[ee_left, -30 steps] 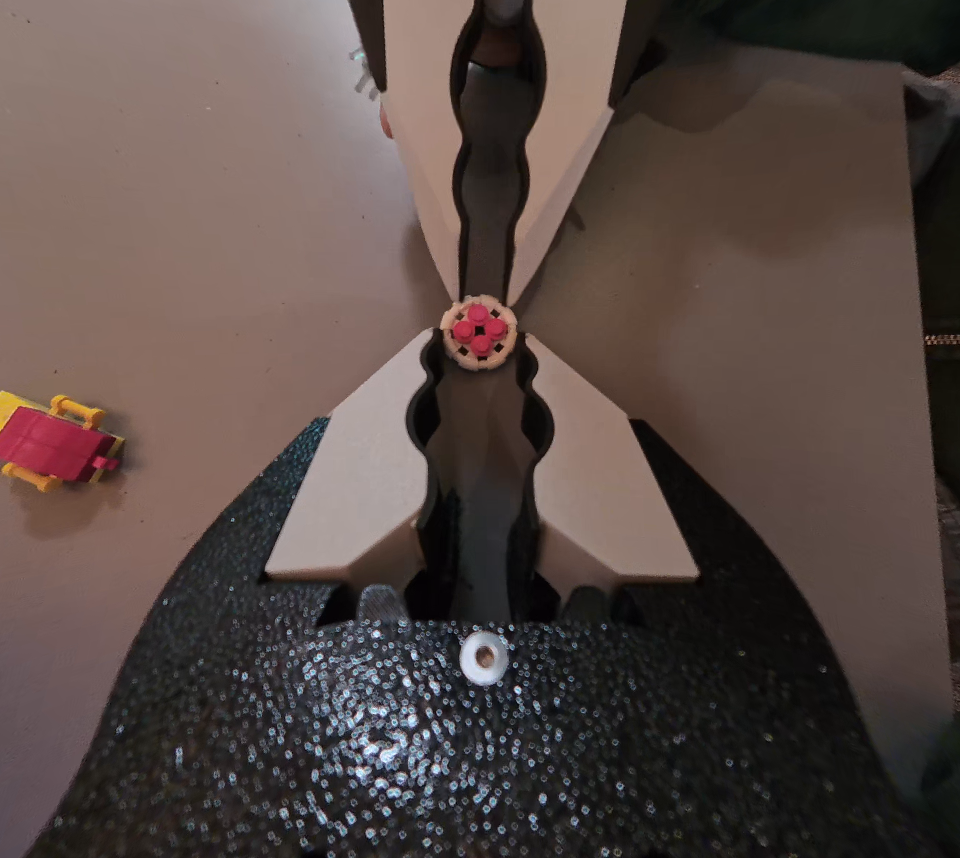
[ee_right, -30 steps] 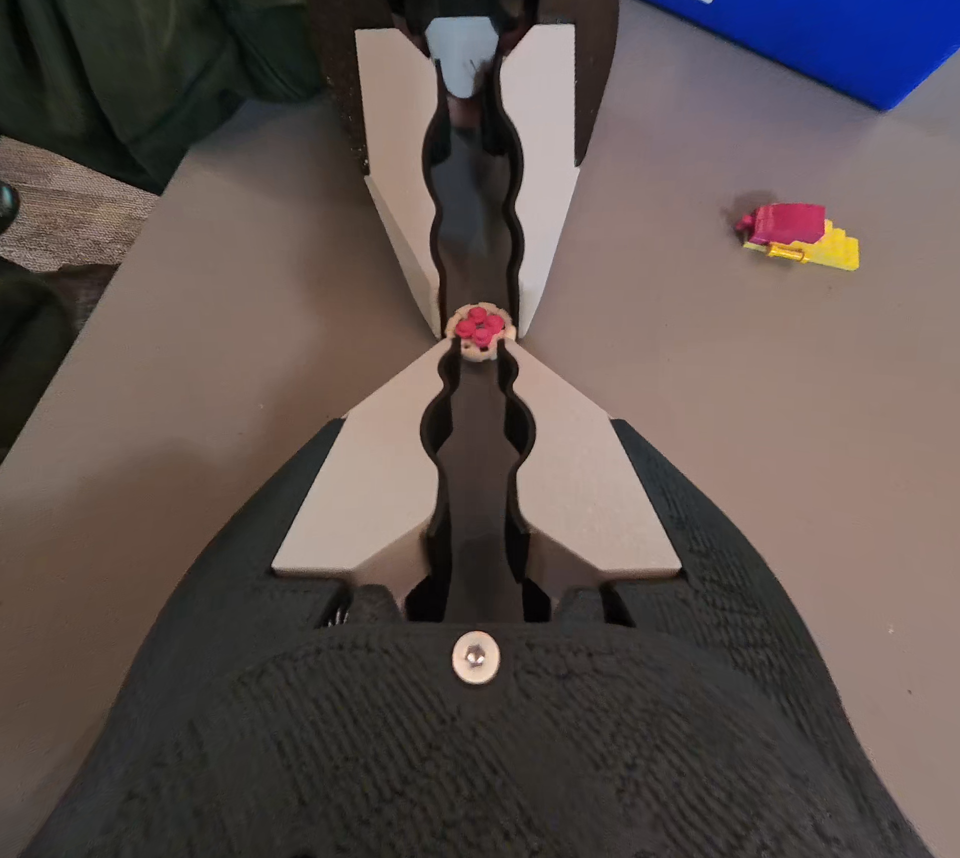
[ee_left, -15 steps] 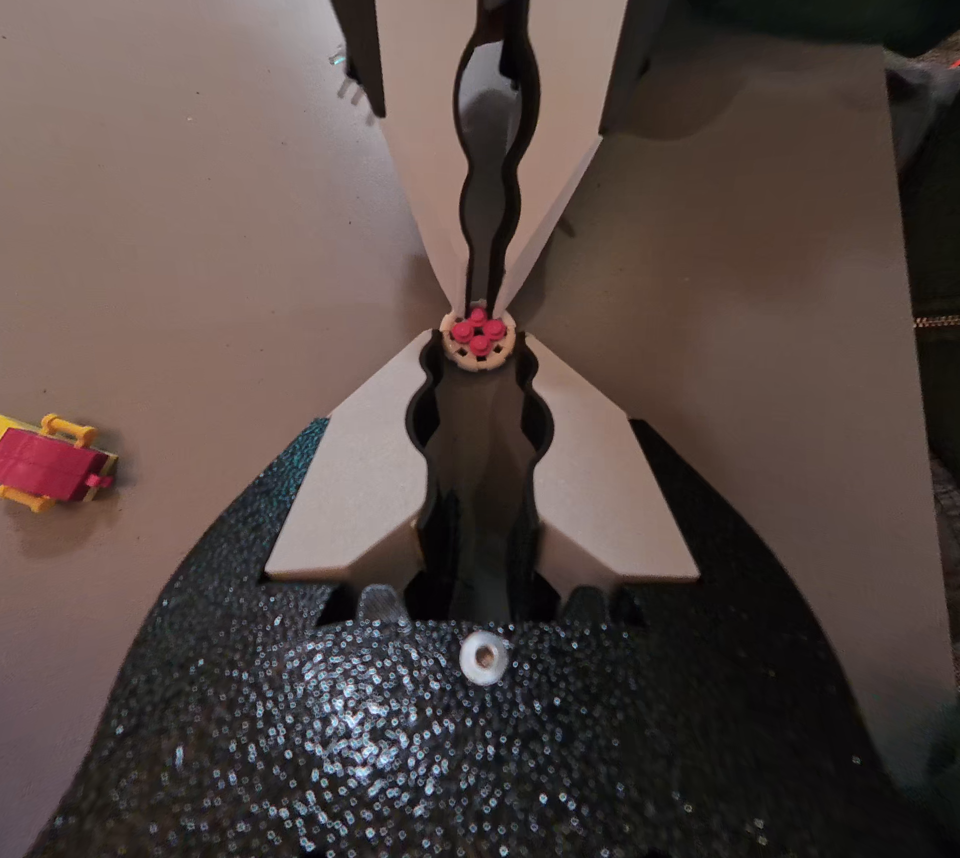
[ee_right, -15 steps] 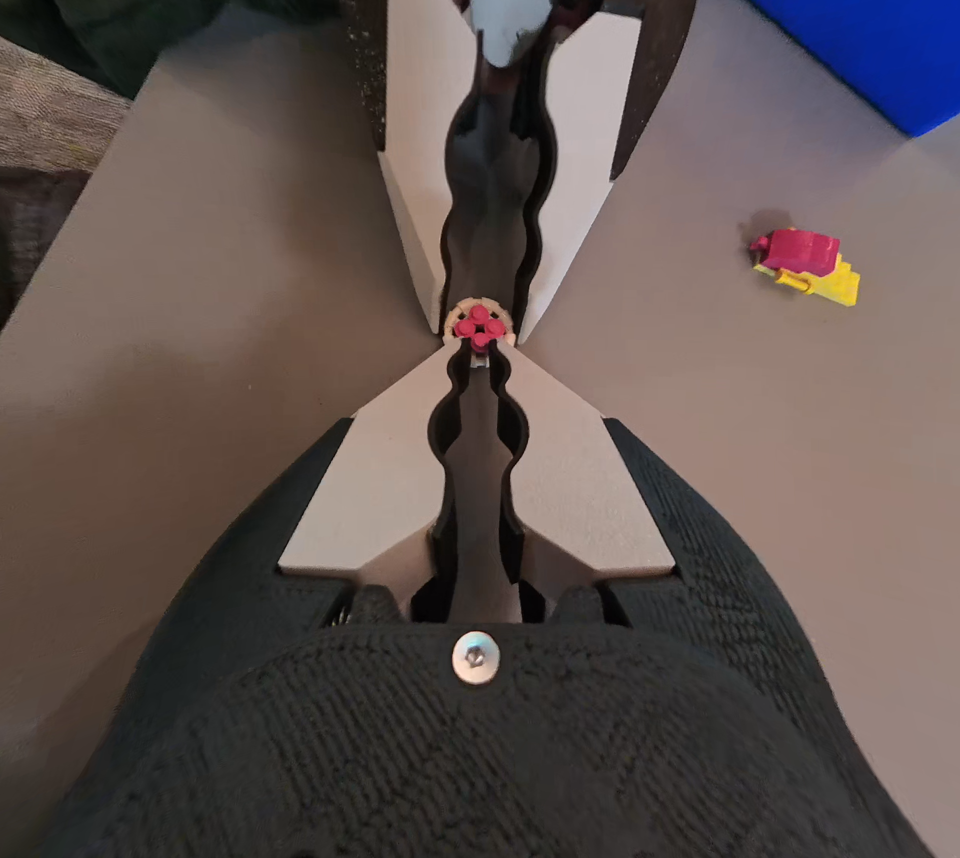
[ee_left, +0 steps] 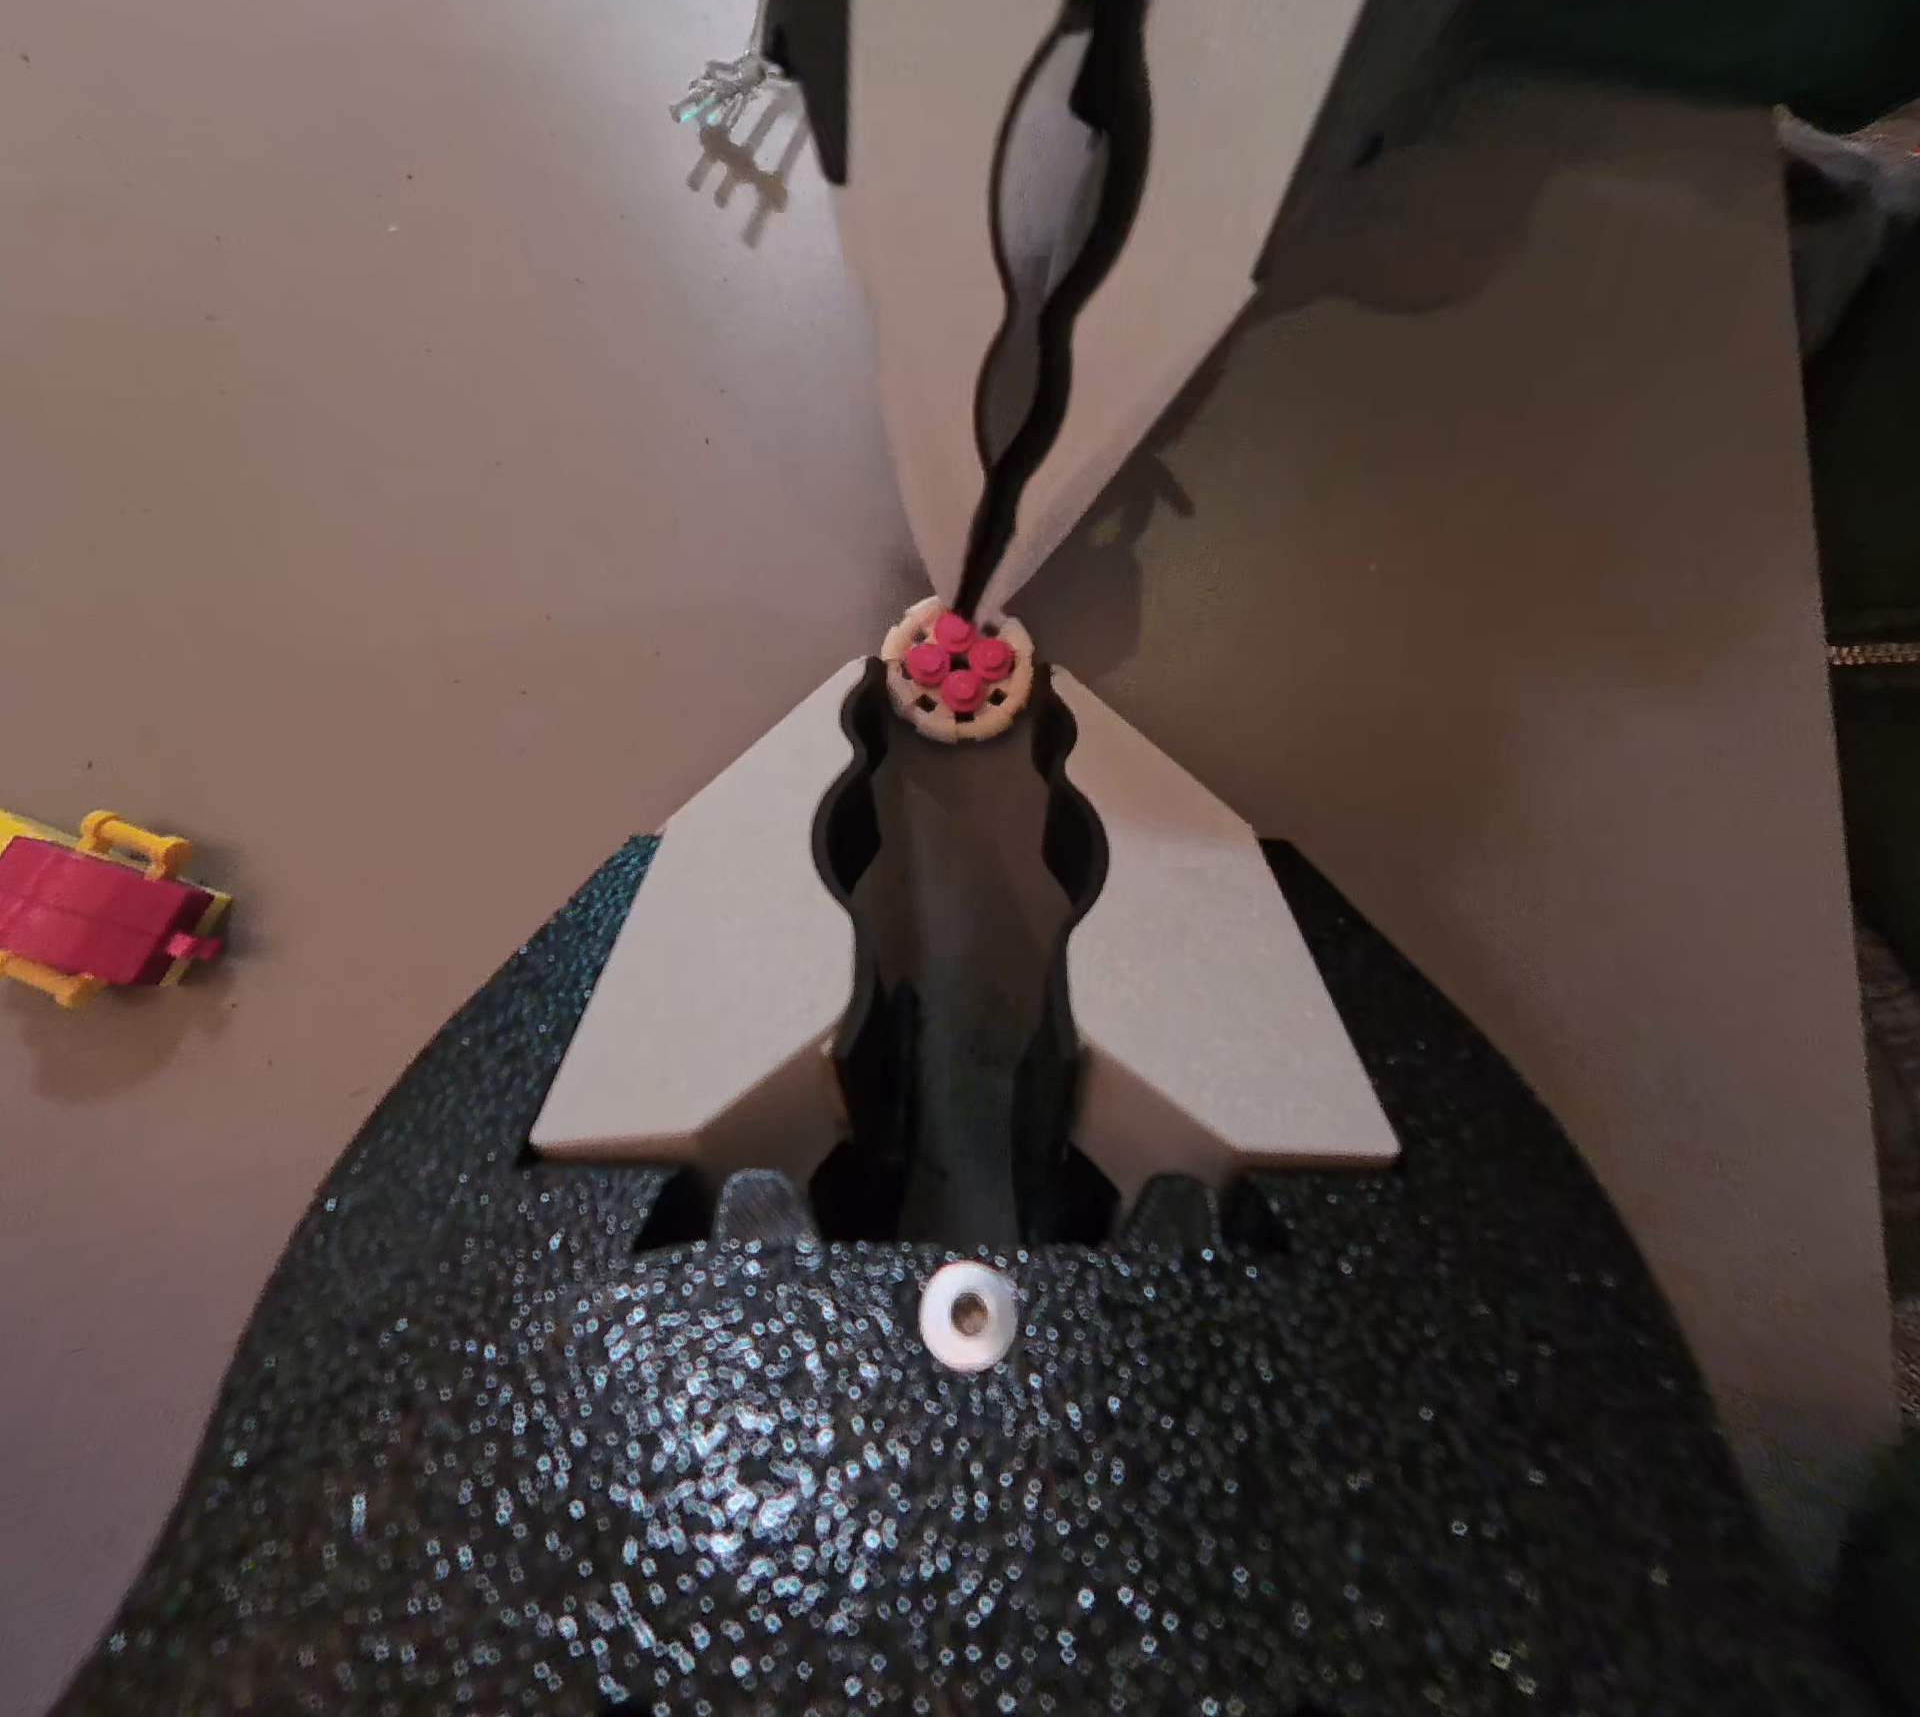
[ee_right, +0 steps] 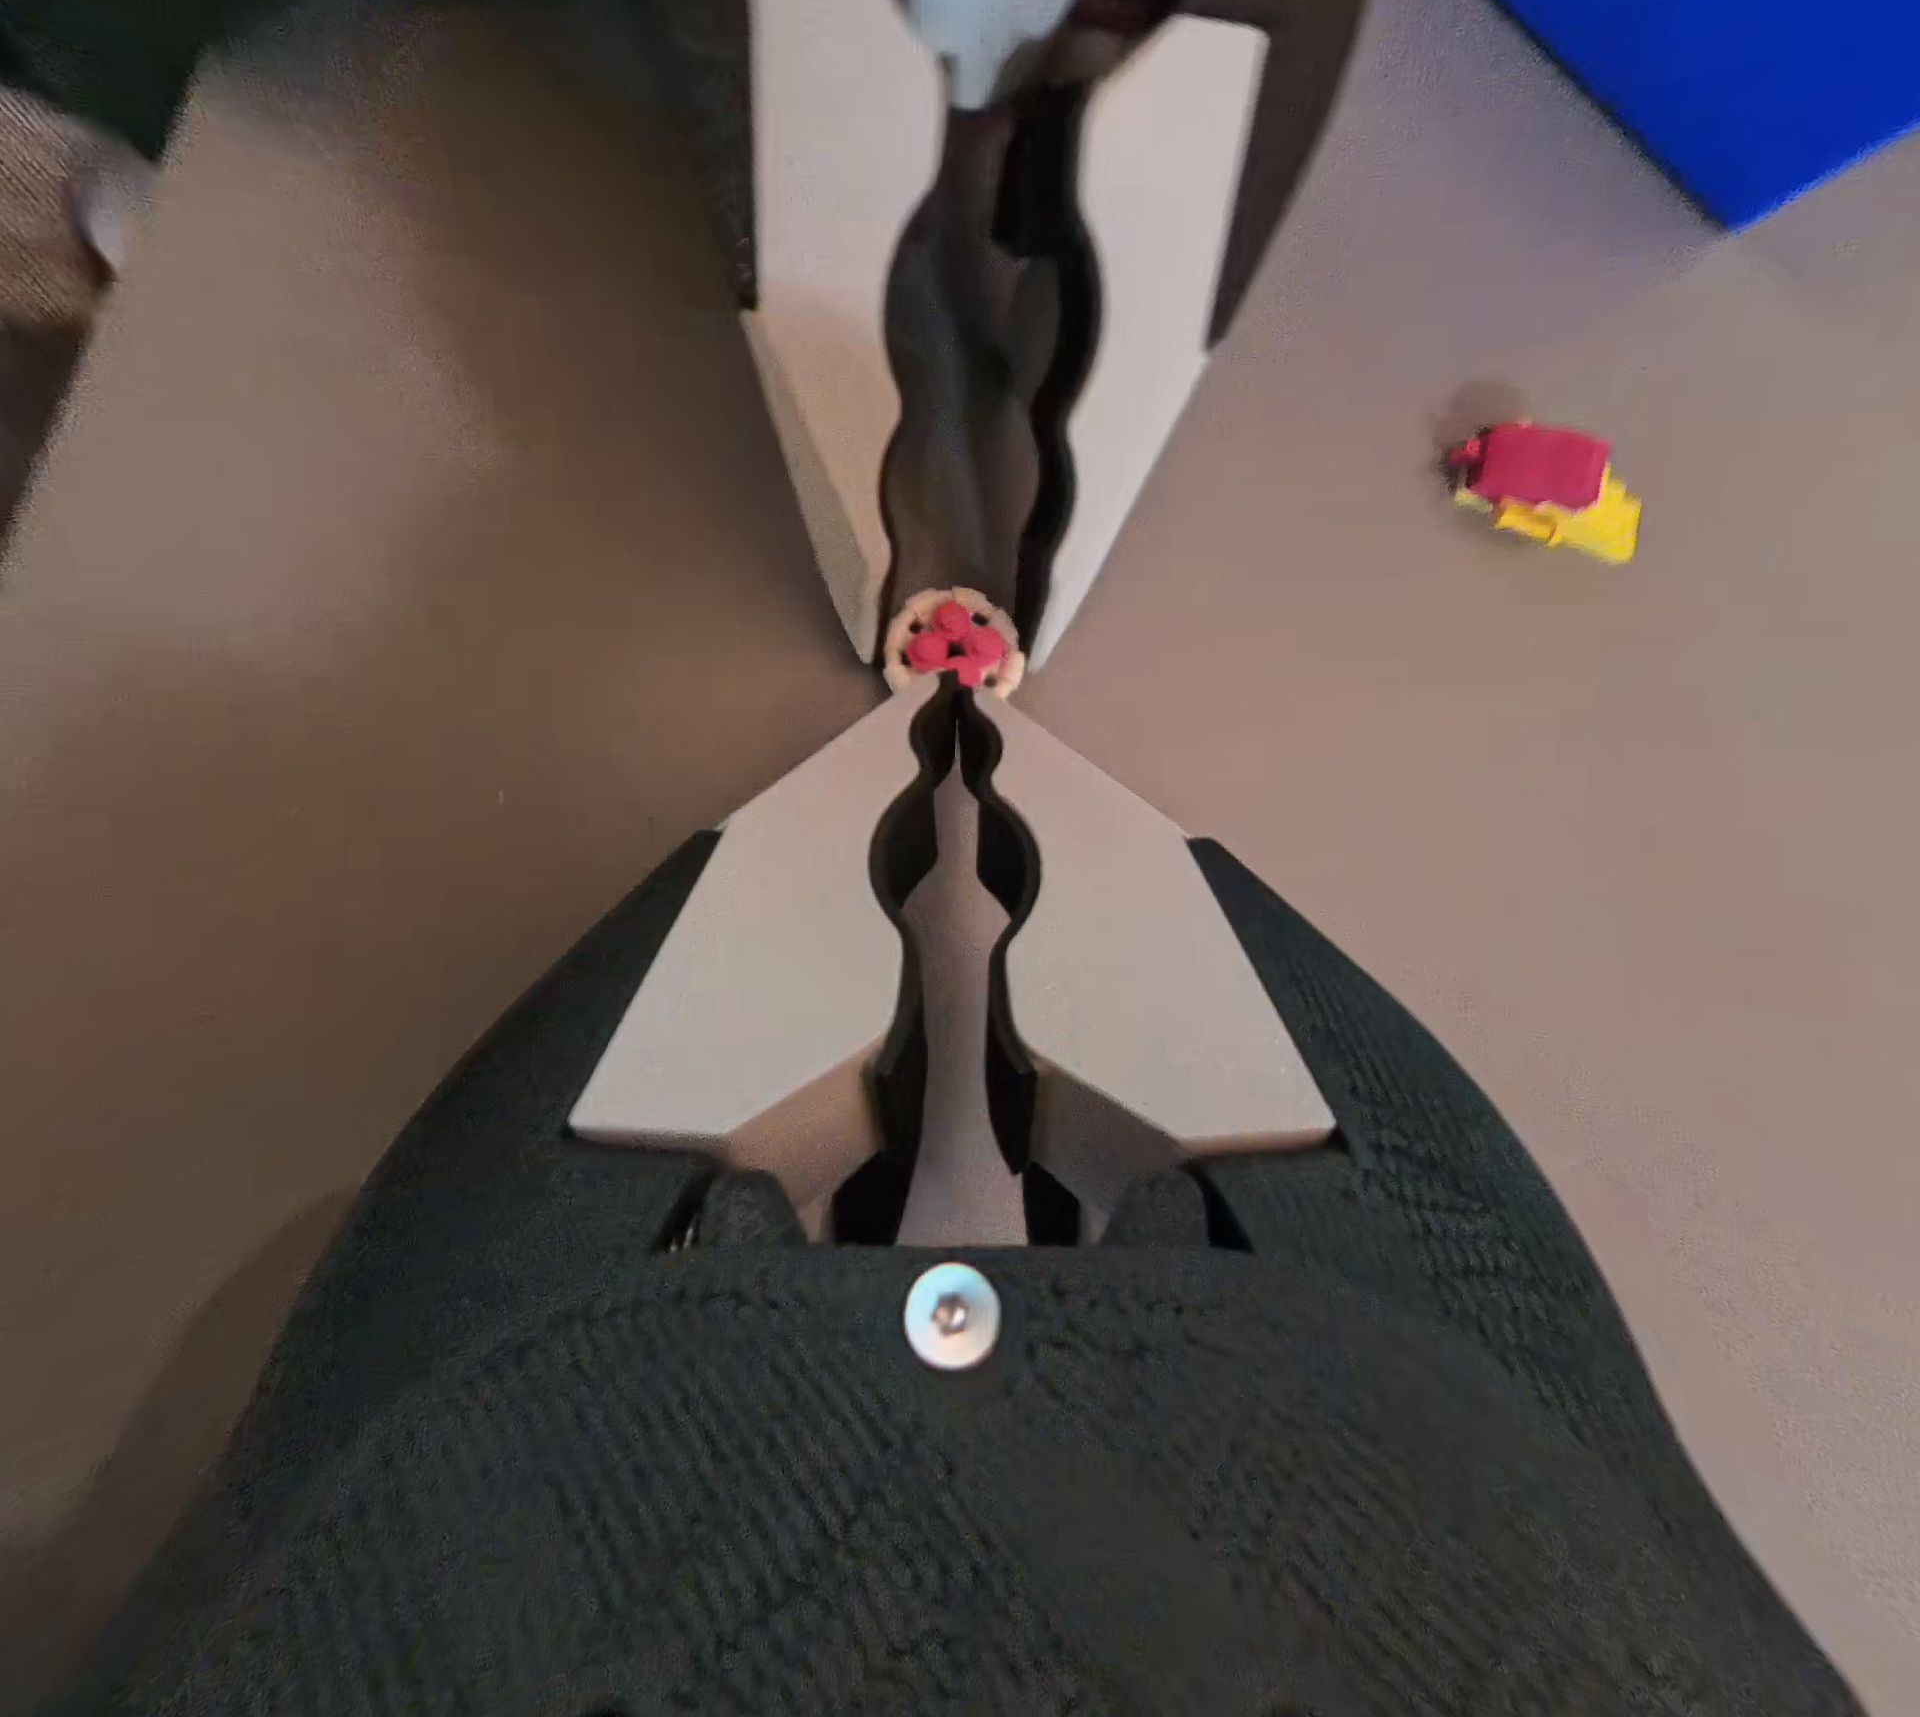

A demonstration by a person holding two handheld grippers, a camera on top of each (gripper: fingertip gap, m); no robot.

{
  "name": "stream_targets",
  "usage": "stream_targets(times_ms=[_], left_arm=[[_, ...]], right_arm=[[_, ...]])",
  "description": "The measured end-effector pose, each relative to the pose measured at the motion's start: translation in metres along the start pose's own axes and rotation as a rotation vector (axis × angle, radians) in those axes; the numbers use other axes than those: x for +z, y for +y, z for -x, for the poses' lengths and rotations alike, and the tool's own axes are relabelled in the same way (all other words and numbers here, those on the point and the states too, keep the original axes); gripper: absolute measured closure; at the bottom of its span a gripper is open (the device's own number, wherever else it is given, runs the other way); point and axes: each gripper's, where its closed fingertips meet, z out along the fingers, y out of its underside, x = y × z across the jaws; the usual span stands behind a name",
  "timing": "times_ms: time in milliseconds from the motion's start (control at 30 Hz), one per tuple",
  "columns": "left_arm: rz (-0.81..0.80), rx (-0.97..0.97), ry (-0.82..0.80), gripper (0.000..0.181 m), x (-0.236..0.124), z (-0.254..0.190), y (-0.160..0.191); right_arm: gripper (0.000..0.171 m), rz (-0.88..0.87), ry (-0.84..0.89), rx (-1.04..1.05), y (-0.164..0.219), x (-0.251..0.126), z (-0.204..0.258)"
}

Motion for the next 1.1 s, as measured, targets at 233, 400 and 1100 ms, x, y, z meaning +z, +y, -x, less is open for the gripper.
stream_targets(times_ms=[233, 400, 1100], left_arm=[[-0.087, 0.252, -0.246, 0.155, -0.011, 0.02, -0.018], [-0.181, 0.346, -0.334, 0.155, -0.022, 0.021, -0.036], [-0.841, -0.371, 0.192, 0.16, -0.087, 0.023, -0.083]], right_arm=[[0.15, -0.266, -0.099, 0.456, -0.014, -0.018, -0.024], [0.161, -0.377, -0.178, 0.541, -0.025, -0.025, -0.023], [0.166, -0.1, 0.999, -0.961, -0.061, -0.065, -0.041]])
